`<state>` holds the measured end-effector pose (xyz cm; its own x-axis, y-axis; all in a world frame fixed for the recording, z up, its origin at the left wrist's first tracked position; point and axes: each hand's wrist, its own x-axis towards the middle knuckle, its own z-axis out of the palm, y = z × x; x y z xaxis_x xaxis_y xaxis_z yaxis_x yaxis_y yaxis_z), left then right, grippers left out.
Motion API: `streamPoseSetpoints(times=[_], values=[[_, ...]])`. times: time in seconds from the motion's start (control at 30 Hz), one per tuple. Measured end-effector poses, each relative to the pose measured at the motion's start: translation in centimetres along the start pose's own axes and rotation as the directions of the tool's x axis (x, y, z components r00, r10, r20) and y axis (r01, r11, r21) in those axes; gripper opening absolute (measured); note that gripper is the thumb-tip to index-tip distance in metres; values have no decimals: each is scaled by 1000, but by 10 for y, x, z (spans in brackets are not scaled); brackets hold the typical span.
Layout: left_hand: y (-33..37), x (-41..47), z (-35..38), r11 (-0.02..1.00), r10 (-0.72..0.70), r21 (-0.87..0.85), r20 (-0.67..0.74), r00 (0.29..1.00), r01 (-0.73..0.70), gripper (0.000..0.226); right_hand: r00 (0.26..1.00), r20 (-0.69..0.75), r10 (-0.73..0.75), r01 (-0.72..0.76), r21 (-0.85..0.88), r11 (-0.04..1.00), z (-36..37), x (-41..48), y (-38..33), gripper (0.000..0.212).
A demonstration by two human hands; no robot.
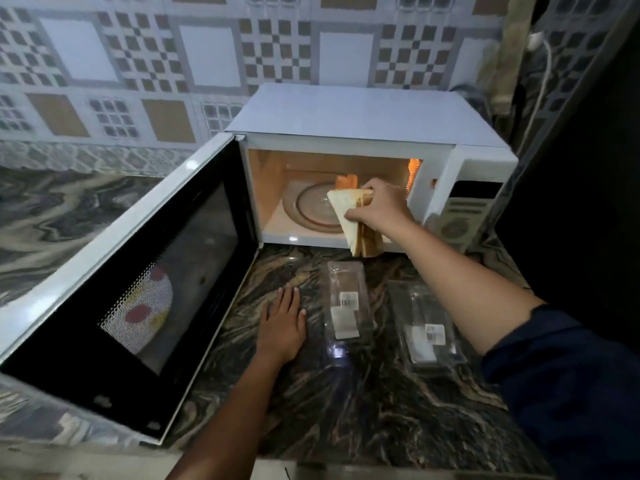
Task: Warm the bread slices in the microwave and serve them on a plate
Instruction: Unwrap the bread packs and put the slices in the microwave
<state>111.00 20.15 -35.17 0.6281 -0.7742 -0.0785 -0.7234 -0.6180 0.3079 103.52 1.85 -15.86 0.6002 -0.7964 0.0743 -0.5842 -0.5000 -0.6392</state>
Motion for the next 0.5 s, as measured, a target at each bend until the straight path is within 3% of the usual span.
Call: streamPoseSetpoints(times=[0.17,0.3,0.4,0.43,0.5], values=[[-8,45,-6,998,60,28,-20,998,-59,53,994,104,25,-23,-19,1000,48,57,-18,66],[-12,72,-6,996,89,26,-31,996,-88,54,968,219,120,-97,-111,989,84,91,-25,63],[-10,82,-6,995,98,9,-72,993,-98,73,981,51,186,-181,-85,980,106,117,-21,78],[-10,84,-5,995,97,0,-87,991,-97,76,984,55,170,-164,-98,982,110,125,-17,80],[-12,85,-3,995,95,-15,-109,990,-97,73,977,104,187,-172,-131,976,113,131,-20,61]])
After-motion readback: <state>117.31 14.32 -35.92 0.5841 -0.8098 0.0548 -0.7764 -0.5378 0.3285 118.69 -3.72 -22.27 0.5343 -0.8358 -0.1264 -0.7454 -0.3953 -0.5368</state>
